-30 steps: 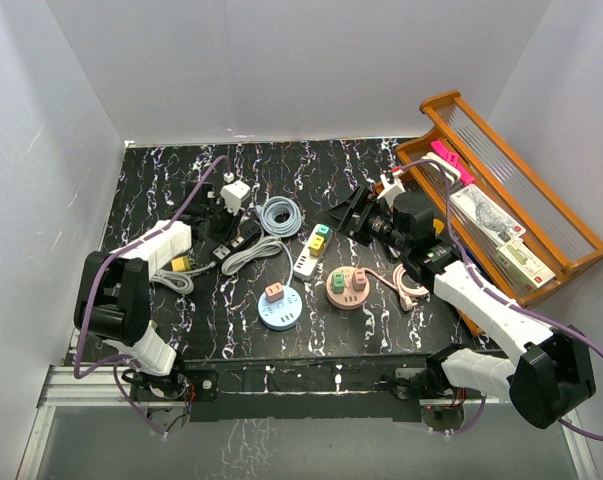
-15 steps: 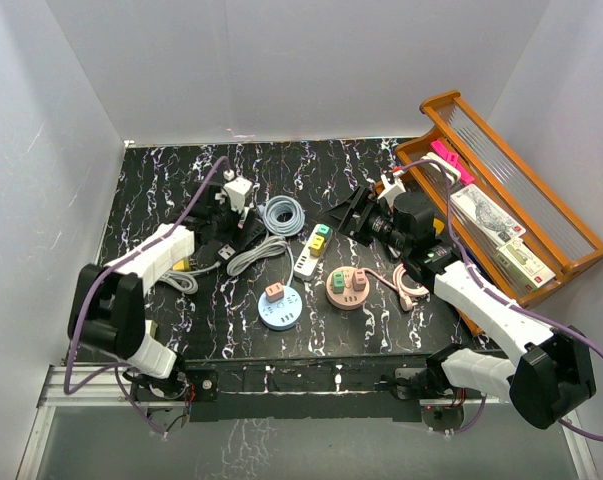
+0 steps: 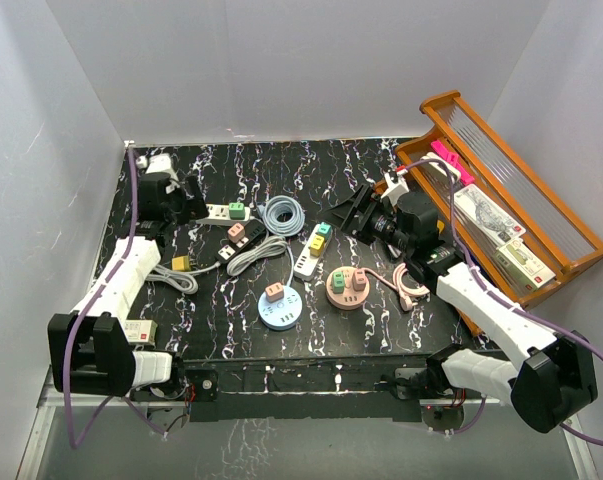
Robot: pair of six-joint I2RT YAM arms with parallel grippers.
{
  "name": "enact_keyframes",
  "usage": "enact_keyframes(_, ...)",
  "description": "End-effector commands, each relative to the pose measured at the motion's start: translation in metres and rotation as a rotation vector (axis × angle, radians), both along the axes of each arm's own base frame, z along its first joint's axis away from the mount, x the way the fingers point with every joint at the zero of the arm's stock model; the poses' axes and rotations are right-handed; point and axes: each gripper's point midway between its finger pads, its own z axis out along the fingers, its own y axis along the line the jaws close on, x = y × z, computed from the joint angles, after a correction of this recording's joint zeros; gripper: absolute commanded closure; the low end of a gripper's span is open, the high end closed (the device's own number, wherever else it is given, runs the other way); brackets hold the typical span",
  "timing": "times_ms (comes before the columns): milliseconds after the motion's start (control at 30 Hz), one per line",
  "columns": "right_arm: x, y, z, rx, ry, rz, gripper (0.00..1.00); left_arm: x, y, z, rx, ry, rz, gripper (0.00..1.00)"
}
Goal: Insert the plug
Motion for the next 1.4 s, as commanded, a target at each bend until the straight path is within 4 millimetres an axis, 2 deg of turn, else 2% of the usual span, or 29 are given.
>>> enact_keyframes(0,-0.001,-0.002,0.006,0.01,-0.041,0.003,0.21,-0.034,0.033,-0.009,-0.121,0.044,0.337,0.02)
enact_keyframes(167,-0.004,-0.001,0.001,0.014,-0.029,0.019,0.2,-0.047,0.034,-0.043,-0.117,0.169,0.352,0.02)
enact_keyframes(367,-0.008,0.001,-0.005,0.015,-0.008,0.048,0.21,-0.057,0.039,-0.072,-0.069,0.326,0.328,0.02)
enact_keyframes(500,-0.012,0.0,-0.008,0.015,-0.008,0.056,0.21,-0.07,0.045,-0.099,-0.089,0.422,0.389,0.02)
enact_keyframes(700,-0.014,-0.003,-0.009,0.015,-0.011,0.057,0.21,-0.077,0.046,-0.132,-0.166,0.515,0.45,0.13)
enact_keyframes(1000,-0.021,-0.012,-0.016,0.026,0.005,0.027,0.21,-0.08,0.049,-0.135,-0.141,0.572,0.453,0.26)
enact_keyframes(1167,-0.023,-0.017,-0.021,0.038,0.018,0.0,0.2,-0.088,0.051,-0.146,-0.097,0.643,0.418,0.24)
enact_keyframes(1267,-0.022,-0.017,-0.022,0.038,0.027,0.0,0.21,-0.084,0.049,-0.147,-0.091,0.654,0.379,0.25)
enact_keyframes(1367,-0.022,-0.017,-0.025,0.039,0.041,0.0,0.2,-0.072,0.047,-0.141,-0.101,0.631,0.355,0.31)
